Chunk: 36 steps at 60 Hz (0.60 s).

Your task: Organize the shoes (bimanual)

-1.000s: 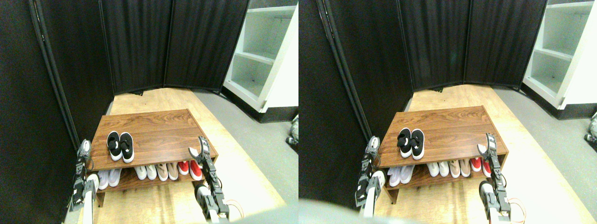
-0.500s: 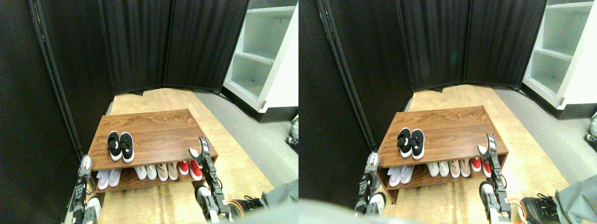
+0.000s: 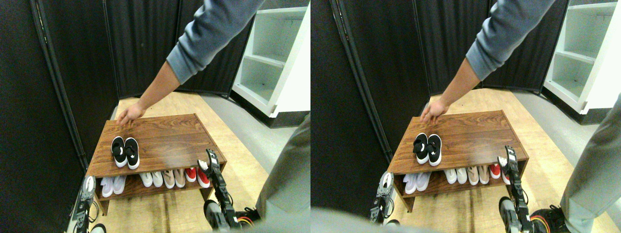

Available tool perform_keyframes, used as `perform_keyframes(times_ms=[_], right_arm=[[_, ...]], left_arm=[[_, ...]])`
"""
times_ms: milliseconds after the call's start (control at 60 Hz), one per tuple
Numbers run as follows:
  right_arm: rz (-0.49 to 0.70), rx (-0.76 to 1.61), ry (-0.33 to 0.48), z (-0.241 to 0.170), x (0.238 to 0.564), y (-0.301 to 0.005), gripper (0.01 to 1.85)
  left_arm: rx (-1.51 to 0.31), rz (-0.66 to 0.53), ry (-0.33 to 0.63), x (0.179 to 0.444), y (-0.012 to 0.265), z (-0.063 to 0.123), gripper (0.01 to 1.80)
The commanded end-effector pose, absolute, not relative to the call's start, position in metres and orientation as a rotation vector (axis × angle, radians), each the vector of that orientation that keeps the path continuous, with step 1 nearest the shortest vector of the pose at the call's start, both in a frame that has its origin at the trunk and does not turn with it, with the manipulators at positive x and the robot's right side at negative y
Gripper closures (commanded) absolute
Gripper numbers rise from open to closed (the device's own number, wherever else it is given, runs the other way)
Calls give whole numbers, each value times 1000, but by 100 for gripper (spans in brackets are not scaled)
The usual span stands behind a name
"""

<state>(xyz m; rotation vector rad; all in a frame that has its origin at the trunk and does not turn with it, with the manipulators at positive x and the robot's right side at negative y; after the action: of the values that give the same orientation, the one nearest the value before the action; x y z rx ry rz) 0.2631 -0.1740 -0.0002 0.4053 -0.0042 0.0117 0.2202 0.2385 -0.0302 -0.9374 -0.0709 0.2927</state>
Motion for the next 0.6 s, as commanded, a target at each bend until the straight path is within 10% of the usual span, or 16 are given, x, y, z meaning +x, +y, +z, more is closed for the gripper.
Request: perform_keyframes(times_ms=[17,600], right_arm=[[29,391,-40,13,260,-170,151],[36,406,-58,9,260,-173,156]], left_arm=[[-923,238,-119,221,237,-16,180],[-1002,232,-113,217,225,-5,180]])
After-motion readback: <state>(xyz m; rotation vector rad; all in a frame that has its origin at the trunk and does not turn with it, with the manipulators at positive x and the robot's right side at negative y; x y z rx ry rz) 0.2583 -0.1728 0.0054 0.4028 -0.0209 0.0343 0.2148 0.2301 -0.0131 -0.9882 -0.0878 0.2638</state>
